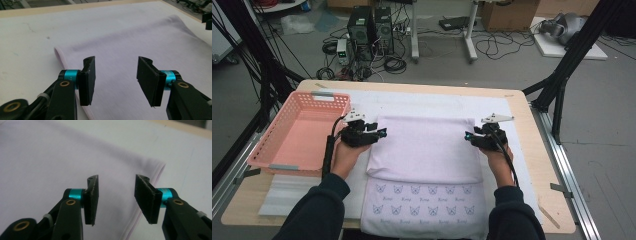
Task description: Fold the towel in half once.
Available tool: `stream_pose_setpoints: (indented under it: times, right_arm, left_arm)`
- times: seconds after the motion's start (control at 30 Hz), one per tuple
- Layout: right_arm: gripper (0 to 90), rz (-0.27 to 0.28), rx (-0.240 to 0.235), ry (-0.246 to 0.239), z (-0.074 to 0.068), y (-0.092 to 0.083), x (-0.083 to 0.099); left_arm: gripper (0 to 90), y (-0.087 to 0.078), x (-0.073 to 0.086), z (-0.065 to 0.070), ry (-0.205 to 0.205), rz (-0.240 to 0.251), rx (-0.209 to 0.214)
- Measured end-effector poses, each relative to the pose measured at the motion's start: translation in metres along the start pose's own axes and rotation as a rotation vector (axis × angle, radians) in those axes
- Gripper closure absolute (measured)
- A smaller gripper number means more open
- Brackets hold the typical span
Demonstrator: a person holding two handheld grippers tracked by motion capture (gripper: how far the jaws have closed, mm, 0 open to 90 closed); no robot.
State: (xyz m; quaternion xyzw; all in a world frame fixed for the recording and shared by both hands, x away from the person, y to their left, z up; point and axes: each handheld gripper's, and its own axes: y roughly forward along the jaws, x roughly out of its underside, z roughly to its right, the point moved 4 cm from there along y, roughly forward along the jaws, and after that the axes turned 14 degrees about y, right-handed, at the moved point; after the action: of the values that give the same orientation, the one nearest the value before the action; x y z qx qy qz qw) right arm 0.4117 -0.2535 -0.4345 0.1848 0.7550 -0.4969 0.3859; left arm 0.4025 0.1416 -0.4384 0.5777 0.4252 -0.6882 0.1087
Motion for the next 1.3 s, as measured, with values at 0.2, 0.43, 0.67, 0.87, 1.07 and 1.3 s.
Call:
stream_pose_setpoints:
  times: [0.2,0.43,0.67,0.87,1.07,1.3]
  right_arm:
    - [57.7,-0.02,-0.032,-0.001,-0.014,-0.028,0.043]
    - [60.8,-0.054,-0.053,-0.022,-0.03,-0.043,0.08]
    - [63.9,-0.08,-0.071,-0.072,-0.037,-0.064,0.103]
    - [81.6,-0.085,-0.126,-0.105,-0.04,-0.084,0.121]
    - [73.9,-0.063,-0.176,-0.105,-0.043,-0.104,0.134]
    - [65.0,0.026,-0.115,-0.061,-0.037,-0.12,0.13]
  left_arm:
    - [52.3,-0.019,0.023,0.032,0.025,-0.028,0.059]
    - [53.6,-0.038,0.046,0.054,0.013,-0.031,0.112]
    - [53.2,-0.056,0.061,0.069,0.031,-0.037,0.146]
    - [53.4,-0.069,0.066,0.082,0.065,-0.045,0.164]
    - [51.1,-0.085,0.07,0.09,0.059,-0.025,0.146]
    - [49.3,-0.093,0.074,0.087,0.048,-0.034,0.107]
